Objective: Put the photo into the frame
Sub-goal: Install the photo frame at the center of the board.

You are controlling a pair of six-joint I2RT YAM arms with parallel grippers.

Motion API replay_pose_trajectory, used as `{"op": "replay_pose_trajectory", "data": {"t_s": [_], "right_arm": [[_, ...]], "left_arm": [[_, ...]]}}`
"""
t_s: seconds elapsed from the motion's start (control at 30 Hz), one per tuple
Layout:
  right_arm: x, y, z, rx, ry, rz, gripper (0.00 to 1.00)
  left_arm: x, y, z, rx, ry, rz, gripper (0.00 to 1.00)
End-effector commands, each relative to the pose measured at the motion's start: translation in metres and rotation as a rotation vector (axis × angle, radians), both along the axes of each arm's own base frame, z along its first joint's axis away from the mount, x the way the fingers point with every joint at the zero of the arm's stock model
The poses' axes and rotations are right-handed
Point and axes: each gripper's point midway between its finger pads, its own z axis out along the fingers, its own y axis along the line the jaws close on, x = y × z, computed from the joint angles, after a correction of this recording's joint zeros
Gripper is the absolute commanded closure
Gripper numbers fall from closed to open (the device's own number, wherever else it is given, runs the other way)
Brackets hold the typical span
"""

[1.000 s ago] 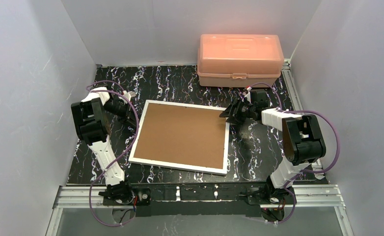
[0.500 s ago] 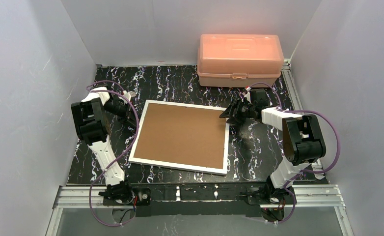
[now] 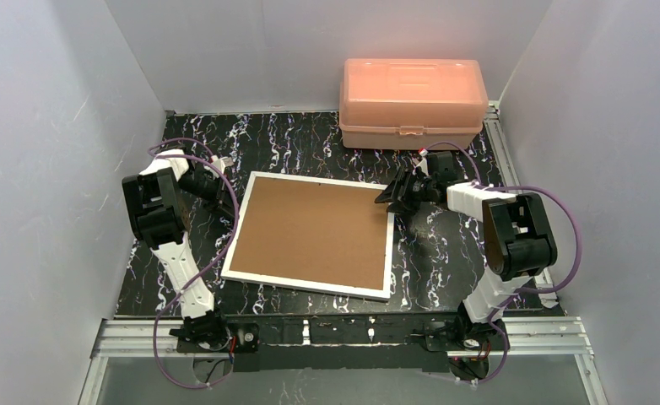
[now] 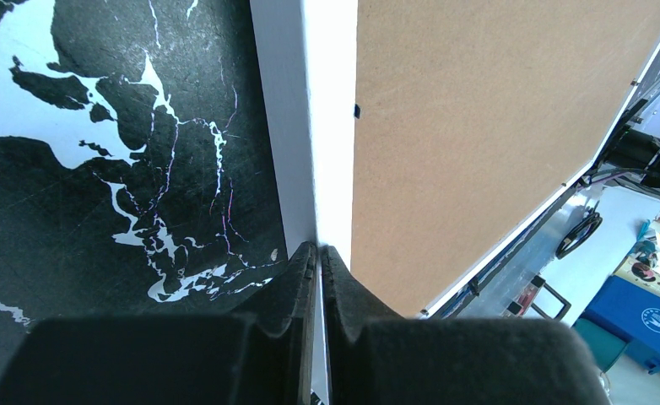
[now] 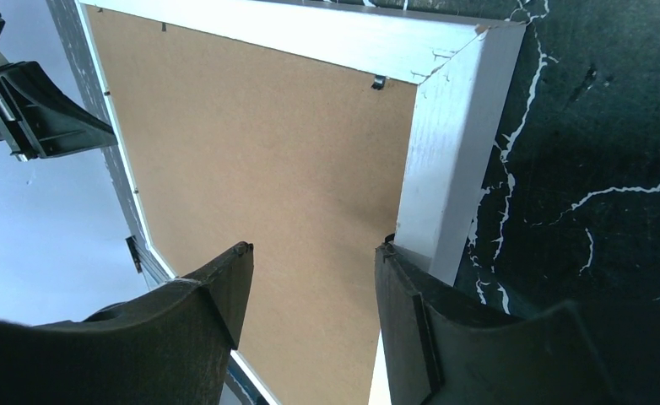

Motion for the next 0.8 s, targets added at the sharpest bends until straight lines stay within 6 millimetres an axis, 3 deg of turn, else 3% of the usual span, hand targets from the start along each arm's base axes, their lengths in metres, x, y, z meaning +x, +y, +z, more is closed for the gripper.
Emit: {"op": "replay_pose_trajectory", "data": {"t_s": [0.0, 0.57, 0.67, 0.77], "right_arm": [[-0.013, 0.0, -0.027, -0.058, 0.082, 0.013, 0.36], [0.001, 0.005, -0.043, -0.057, 0.09, -0.006, 0.38], [0.004, 0.015, -0.03, -0.03, 0.047, 0.027, 0.38], [0.007, 0.021, 0.001, 0.041, -0.007, 0.051, 0.37]], "left_arm": [[-0.006, -0.006, -0.01, 0.022, 0.003, -0.056, 1.0], [-0.005, -0.008, -0.01, 0.01, 0.007, -0.065, 1.0], [-0.005, -0.008, -0.01, 0.009, 0.007, -0.068, 1.0], [-0.005, -0.008, -0.009, 0.009, 0.006, -0.072, 1.0]]}}
